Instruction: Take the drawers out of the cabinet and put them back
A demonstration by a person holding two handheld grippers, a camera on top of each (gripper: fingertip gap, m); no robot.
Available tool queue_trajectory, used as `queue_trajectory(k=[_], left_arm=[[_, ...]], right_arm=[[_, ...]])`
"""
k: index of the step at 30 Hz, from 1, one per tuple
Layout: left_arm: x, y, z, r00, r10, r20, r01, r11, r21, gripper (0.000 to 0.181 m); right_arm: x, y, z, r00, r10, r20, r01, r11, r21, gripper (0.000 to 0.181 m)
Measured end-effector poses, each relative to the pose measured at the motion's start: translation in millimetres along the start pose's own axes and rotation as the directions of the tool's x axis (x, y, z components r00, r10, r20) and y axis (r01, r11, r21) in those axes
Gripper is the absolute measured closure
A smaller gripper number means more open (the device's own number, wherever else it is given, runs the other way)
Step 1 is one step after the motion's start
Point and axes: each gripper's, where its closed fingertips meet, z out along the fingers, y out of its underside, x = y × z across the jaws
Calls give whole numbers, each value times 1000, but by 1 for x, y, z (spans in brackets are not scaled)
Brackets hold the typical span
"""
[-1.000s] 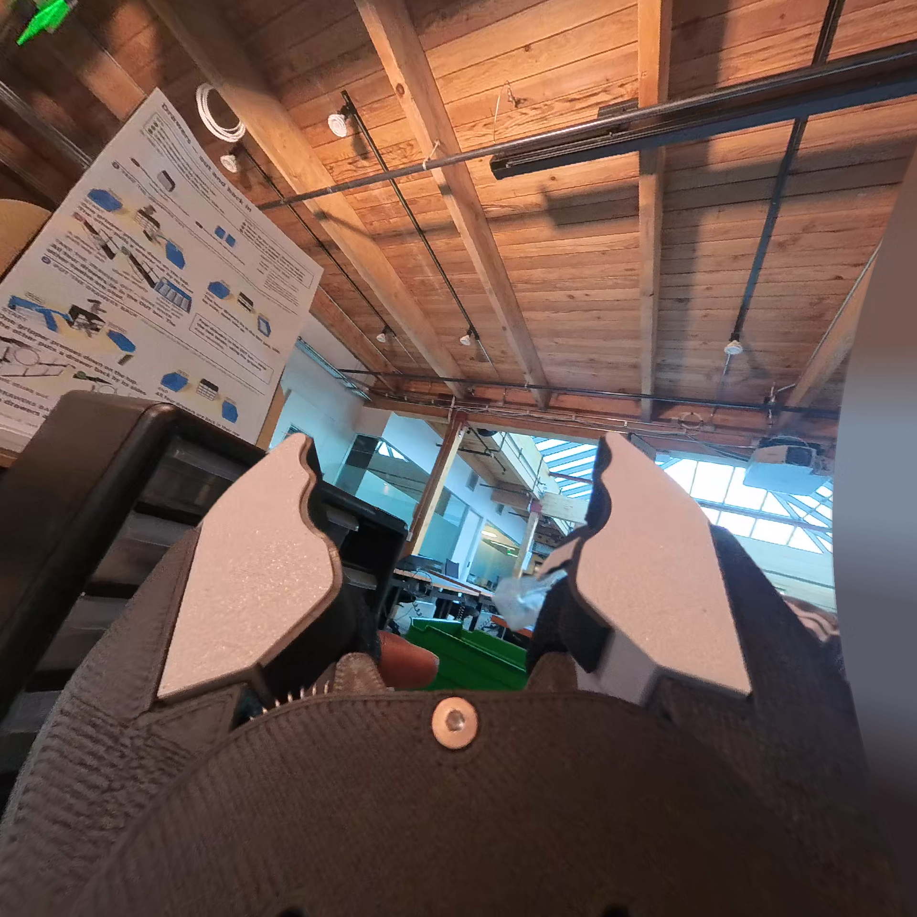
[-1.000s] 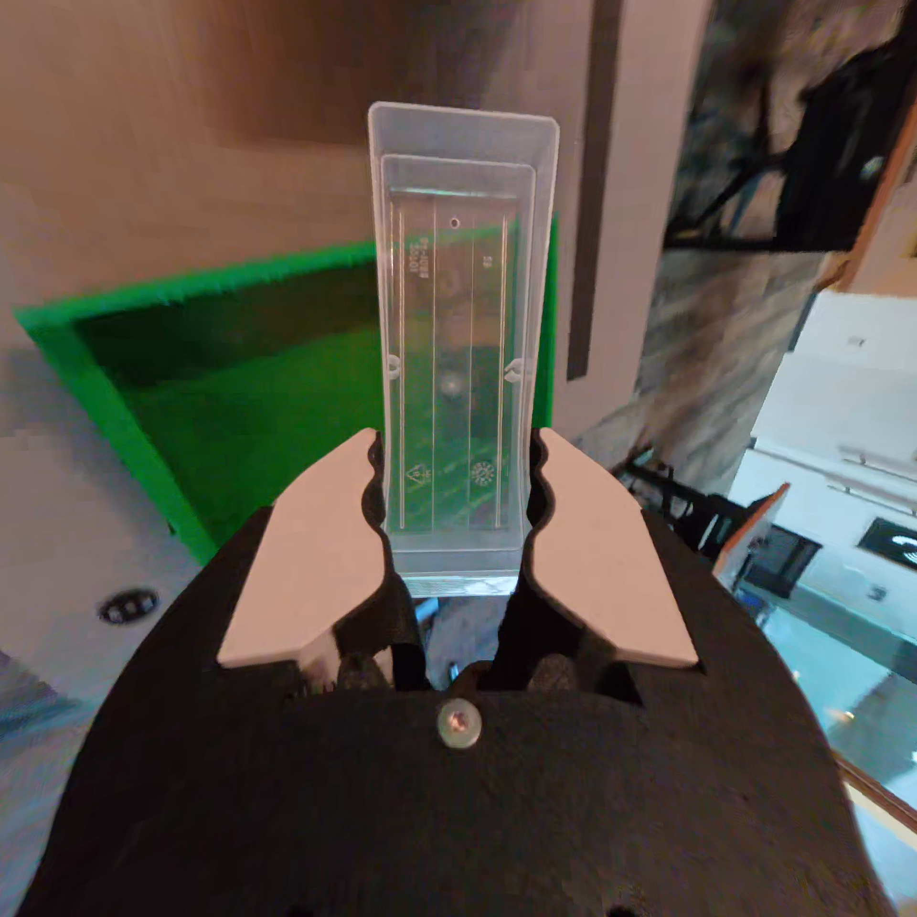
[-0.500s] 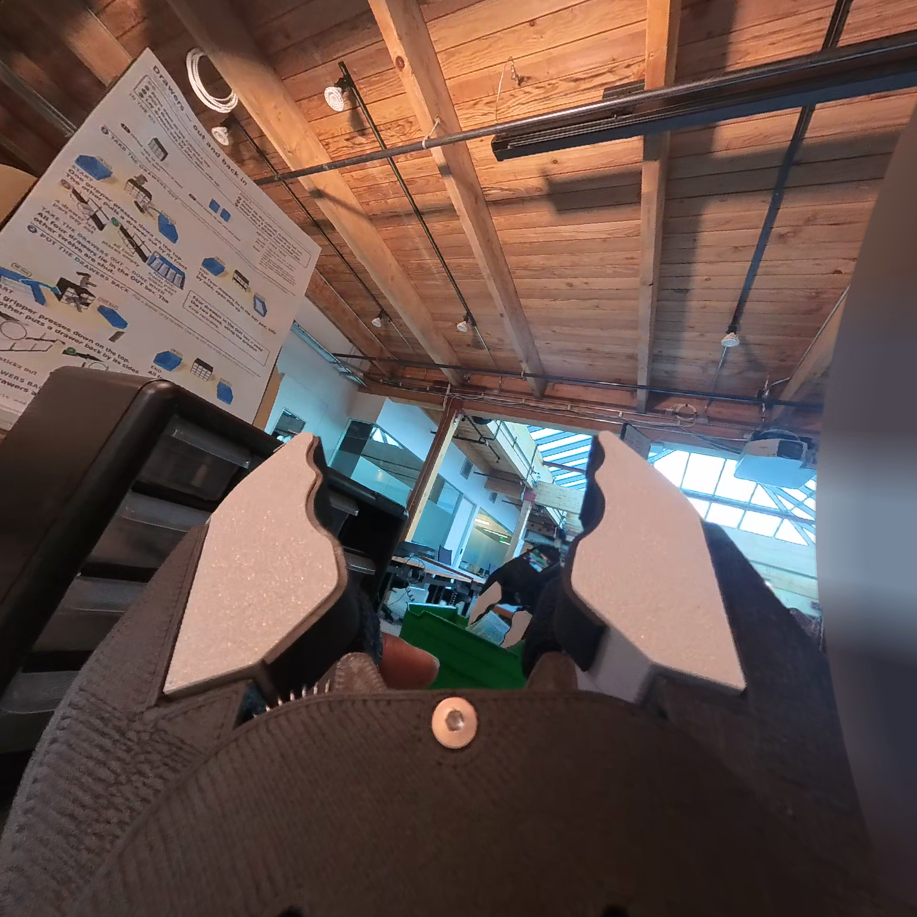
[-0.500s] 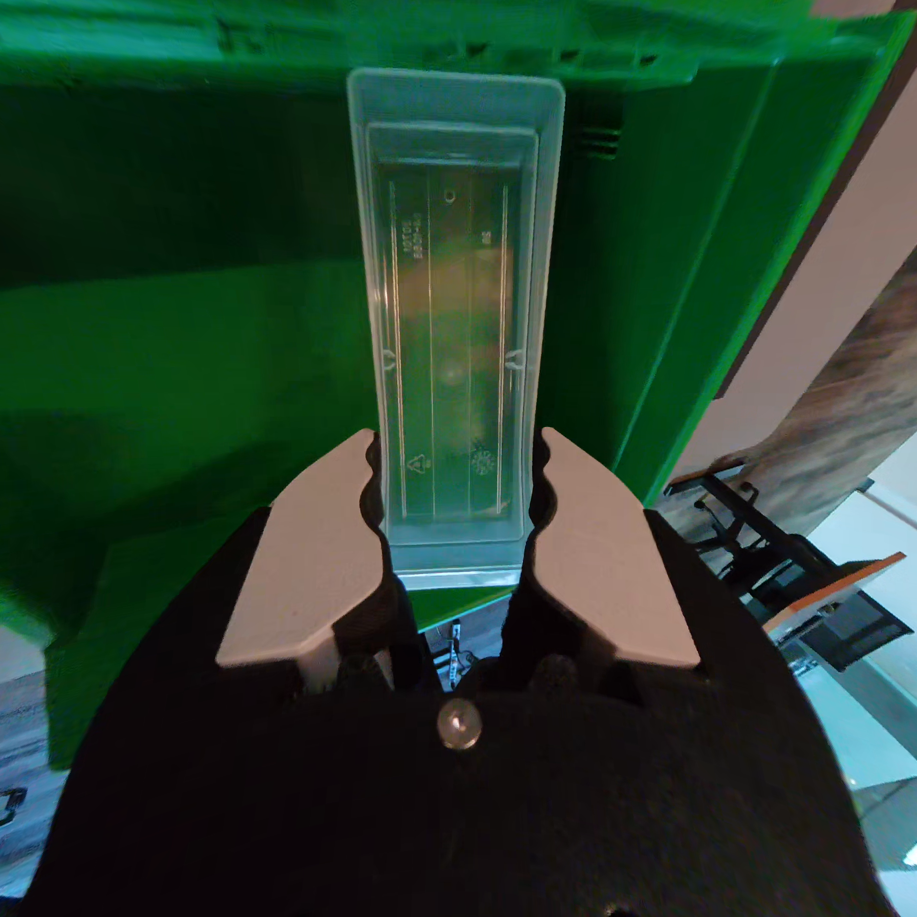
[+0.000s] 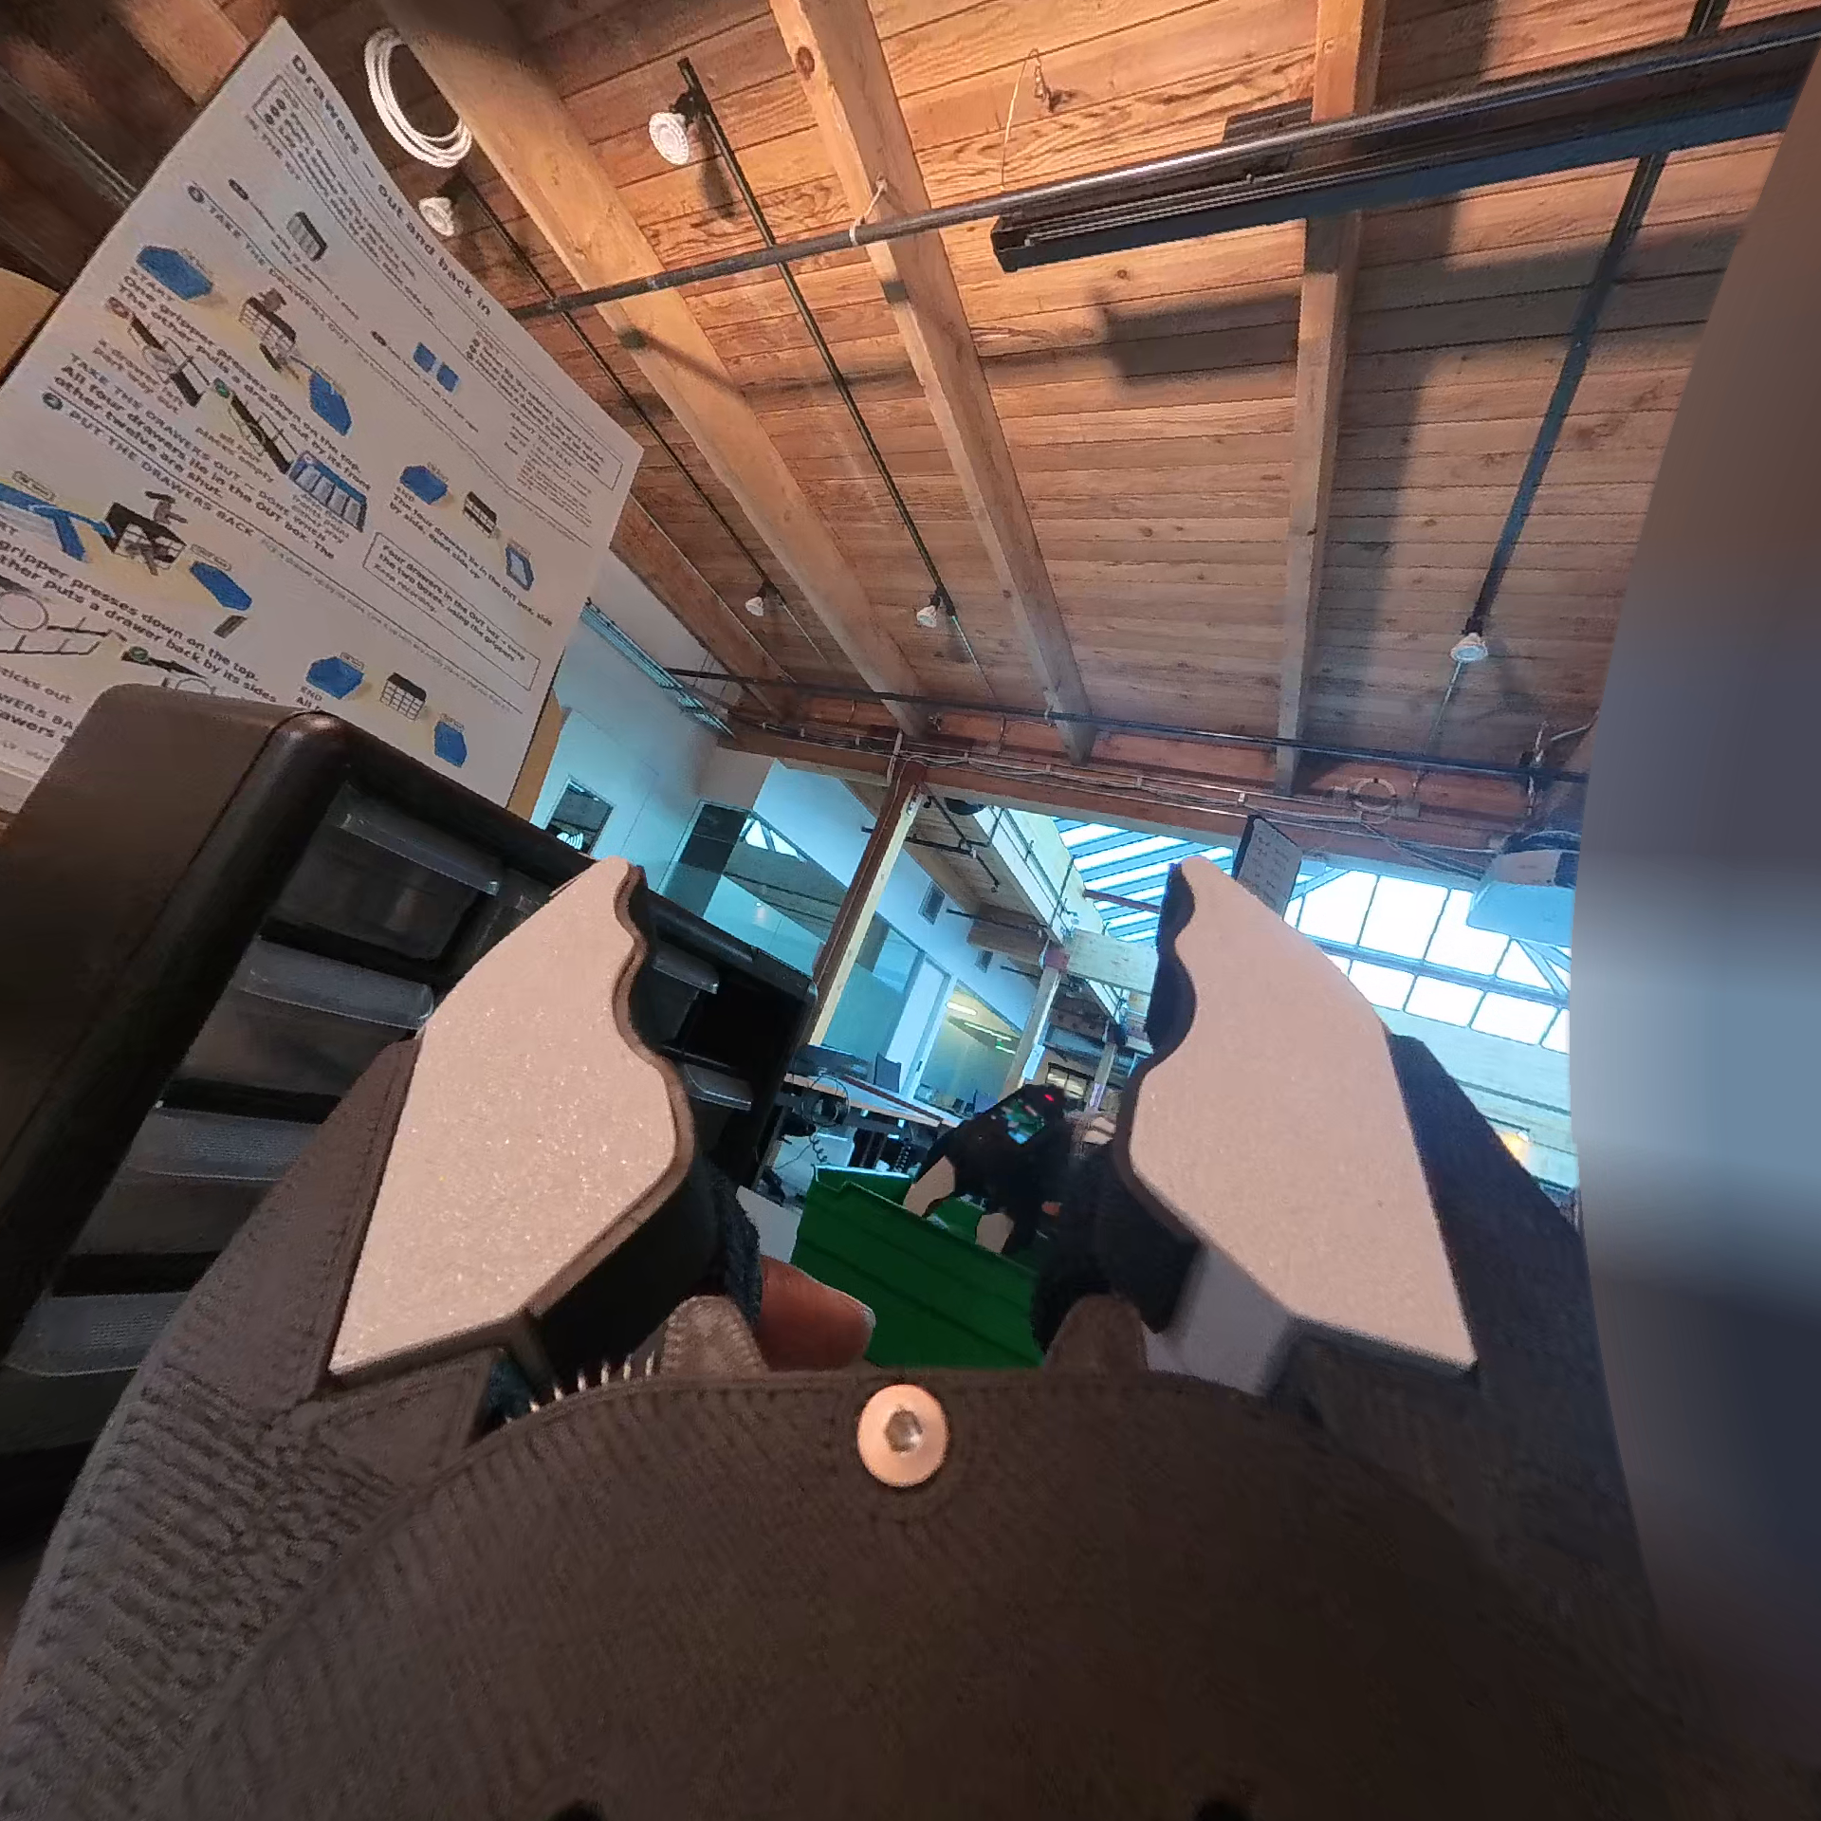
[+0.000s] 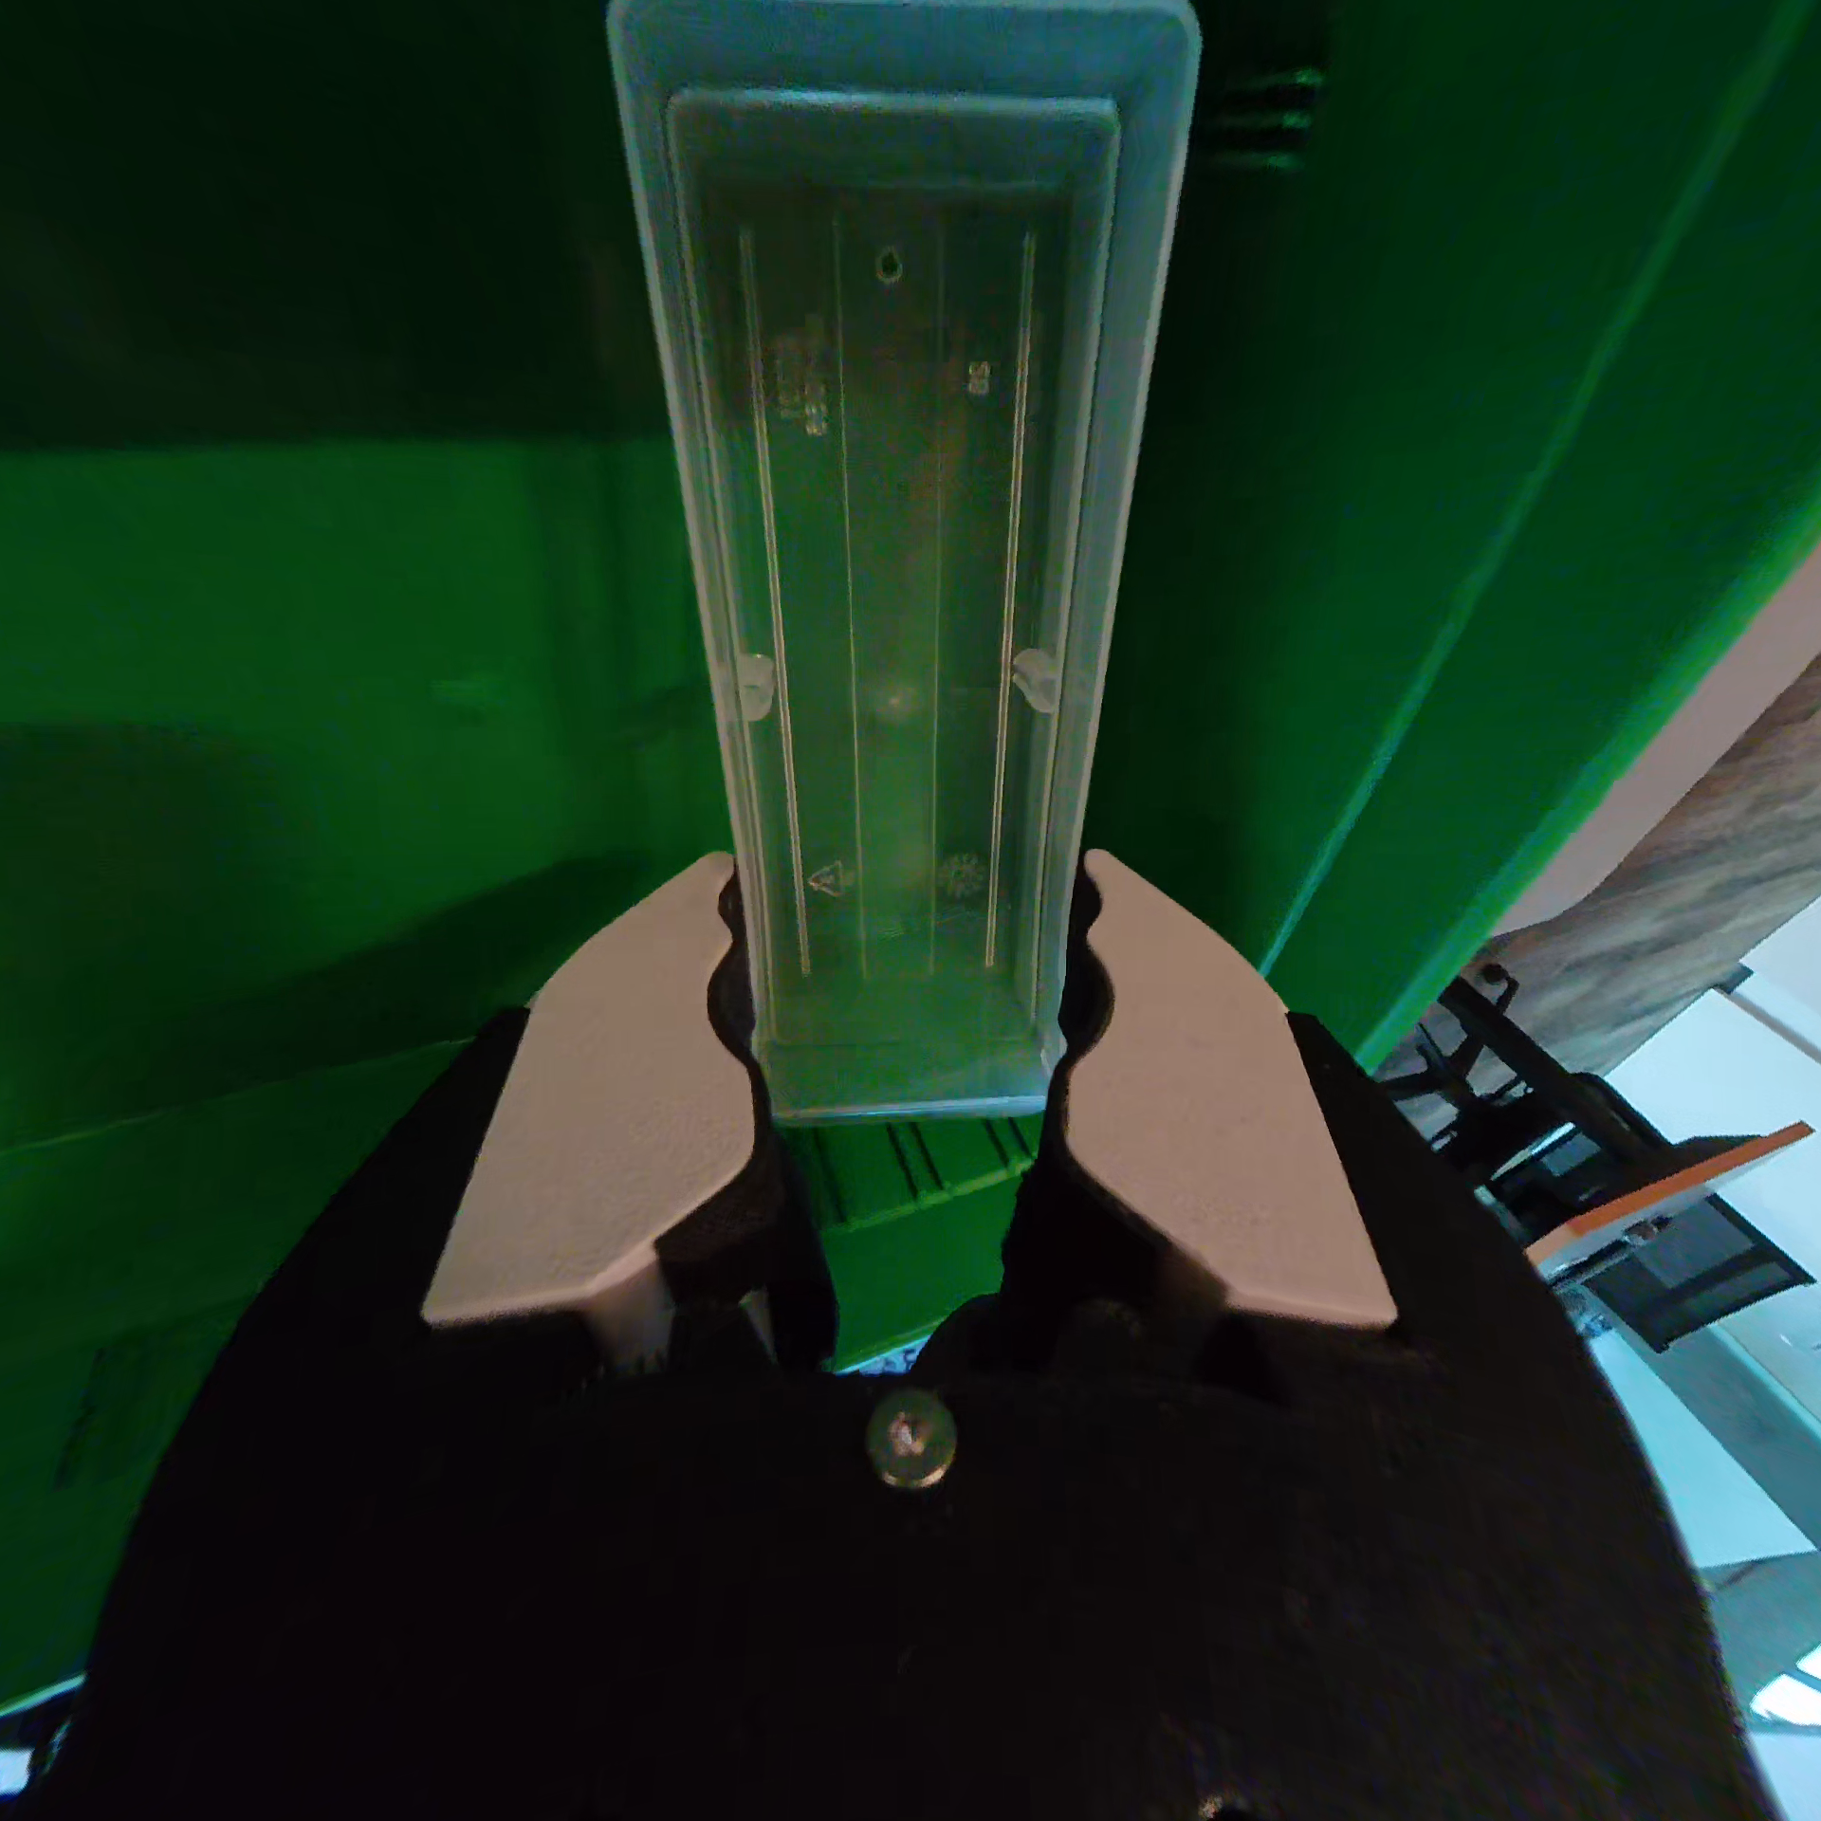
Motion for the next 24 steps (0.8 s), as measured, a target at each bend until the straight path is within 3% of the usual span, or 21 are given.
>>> queue_trajectory(k=[14, 24], left_arm=[[-3, 2, -1, 1000, -24, 2, 24, 1000, -10, 87], [-2, 3, -1, 1000, -28, -4, 28, 999, -15, 89]], right_arm=[[-5, 6, 24, 998, 22, 56, -18, 997, -77, 118], [-2, 12, 25, 999, 35, 19, -33, 995, -97, 116]])
